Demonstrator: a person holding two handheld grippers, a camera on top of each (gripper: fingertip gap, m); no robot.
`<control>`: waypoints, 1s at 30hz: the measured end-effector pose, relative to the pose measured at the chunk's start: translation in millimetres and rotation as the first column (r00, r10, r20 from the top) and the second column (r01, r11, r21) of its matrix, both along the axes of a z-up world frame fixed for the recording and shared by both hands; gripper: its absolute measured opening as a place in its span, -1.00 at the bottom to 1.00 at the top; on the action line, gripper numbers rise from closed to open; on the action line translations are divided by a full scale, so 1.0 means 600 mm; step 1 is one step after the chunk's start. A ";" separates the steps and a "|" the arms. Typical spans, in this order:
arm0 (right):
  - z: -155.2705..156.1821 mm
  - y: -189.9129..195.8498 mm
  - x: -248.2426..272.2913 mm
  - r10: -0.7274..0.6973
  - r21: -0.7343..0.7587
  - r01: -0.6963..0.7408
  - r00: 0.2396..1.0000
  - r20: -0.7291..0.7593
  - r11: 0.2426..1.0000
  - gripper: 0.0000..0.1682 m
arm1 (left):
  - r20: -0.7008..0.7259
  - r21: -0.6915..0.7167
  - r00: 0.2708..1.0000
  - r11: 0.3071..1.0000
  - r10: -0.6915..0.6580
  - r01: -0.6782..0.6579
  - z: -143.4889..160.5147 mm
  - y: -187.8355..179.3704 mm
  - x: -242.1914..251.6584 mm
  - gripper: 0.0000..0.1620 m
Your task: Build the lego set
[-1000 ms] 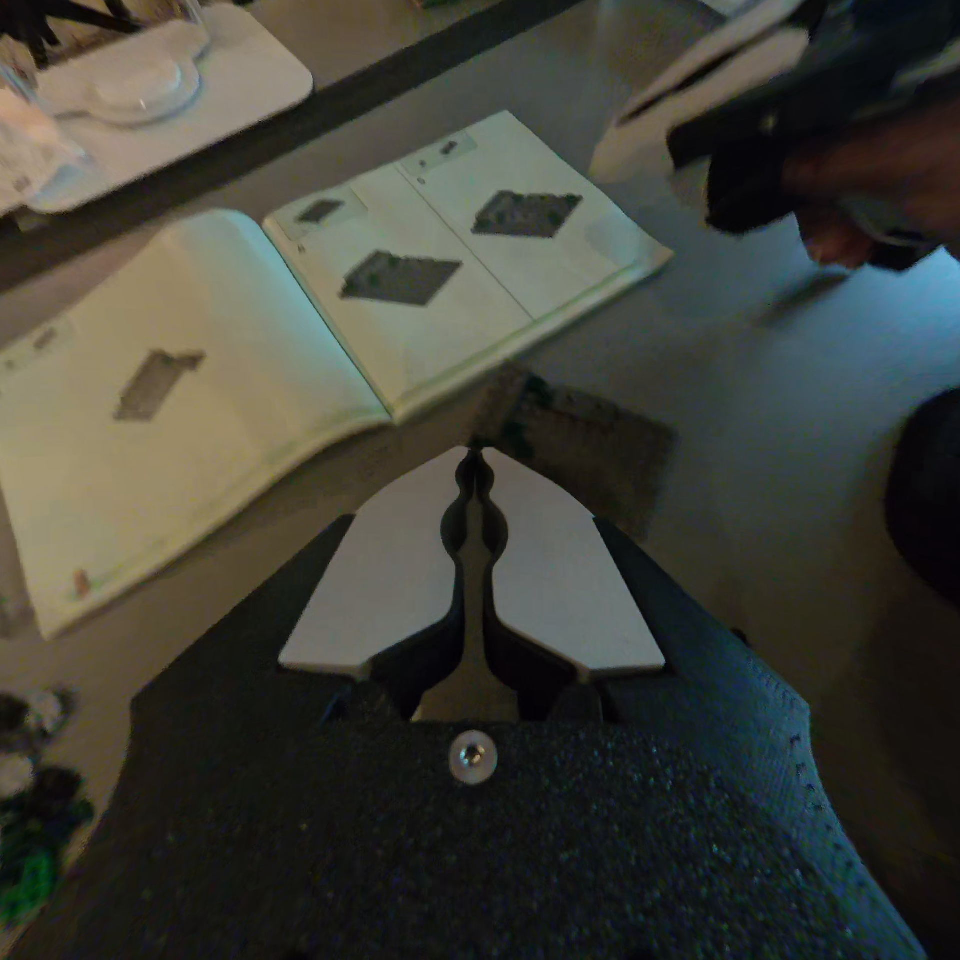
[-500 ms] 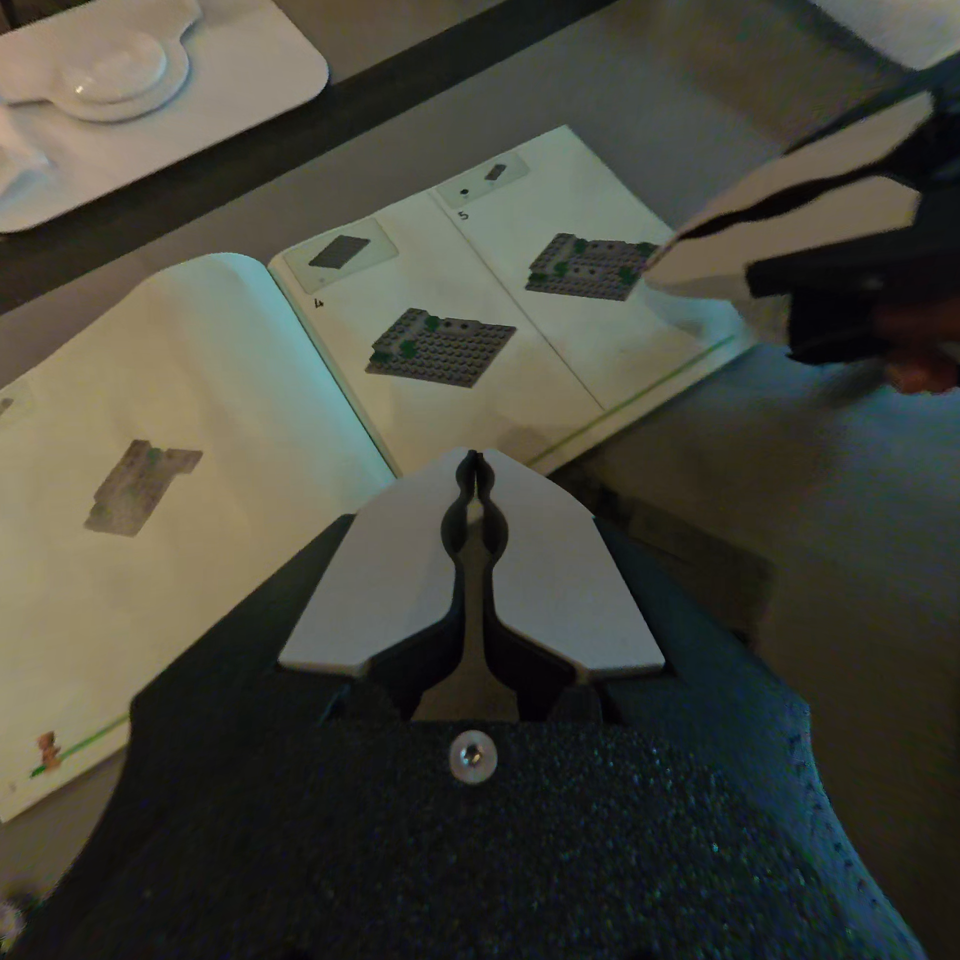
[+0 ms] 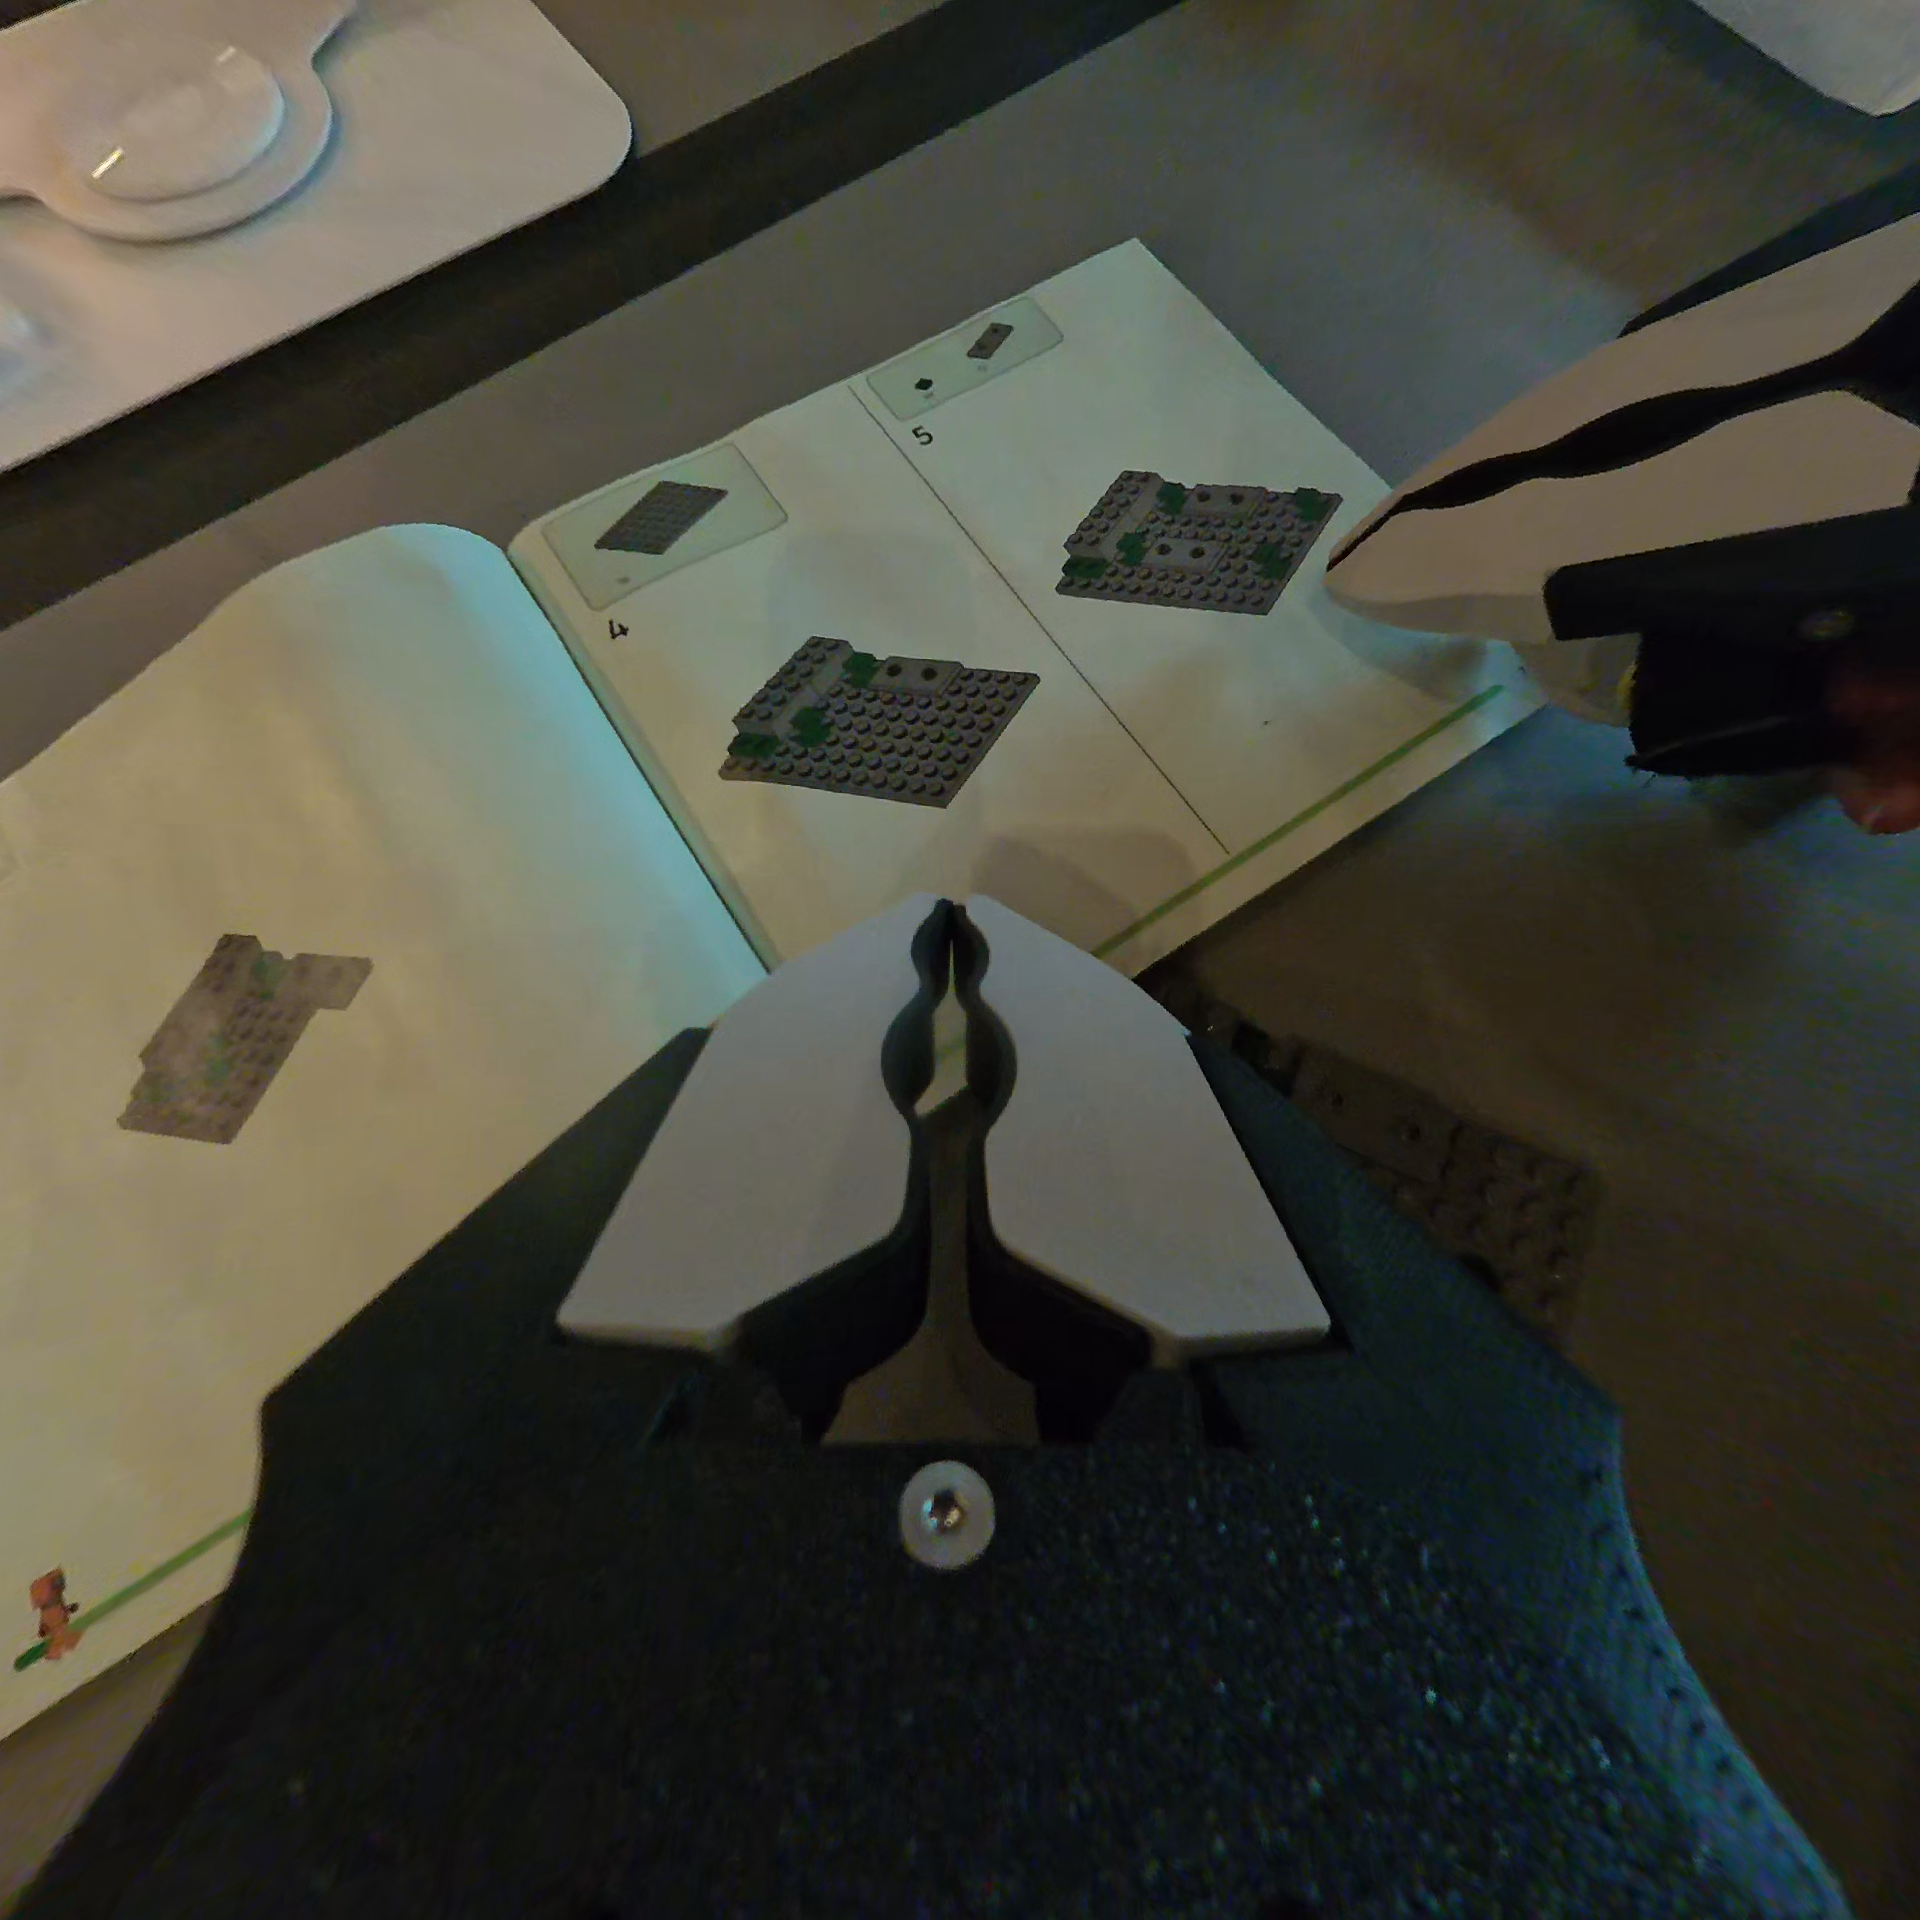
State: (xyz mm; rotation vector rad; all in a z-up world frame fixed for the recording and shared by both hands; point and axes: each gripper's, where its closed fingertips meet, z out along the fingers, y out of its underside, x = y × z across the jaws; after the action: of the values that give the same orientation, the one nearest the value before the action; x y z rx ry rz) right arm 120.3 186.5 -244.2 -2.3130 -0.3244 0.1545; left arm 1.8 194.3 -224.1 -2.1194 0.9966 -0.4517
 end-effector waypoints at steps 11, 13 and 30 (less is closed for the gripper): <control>0.005 -0.003 -0.004 0.038 0.023 -0.038 0.999 -0.007 0.999 -1.00 | 0.020 -0.002 1.000 1.000 -0.022 0.022 0.008 -0.009 0.001 -1.00; 0.015 -0.007 -0.009 0.083 0.046 -0.082 0.996 -0.017 0.996 -1.00 | 0.028 0.004 0.999 0.999 -0.032 0.032 0.015 -0.015 -0.004 -1.00; 0.104 -0.096 -0.066 0.238 0.304 -0.214 0.970 -0.042 0.928 -1.00 | 0.212 0.103 0.973 0.992 -0.090 0.070 0.058 -0.097 -0.078 -0.99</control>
State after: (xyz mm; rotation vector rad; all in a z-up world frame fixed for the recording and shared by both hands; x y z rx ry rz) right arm 81.0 129.0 -181.7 -1.9616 -0.5379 0.2899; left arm -44.8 136.1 -189.2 -1.9043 0.9599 -0.6481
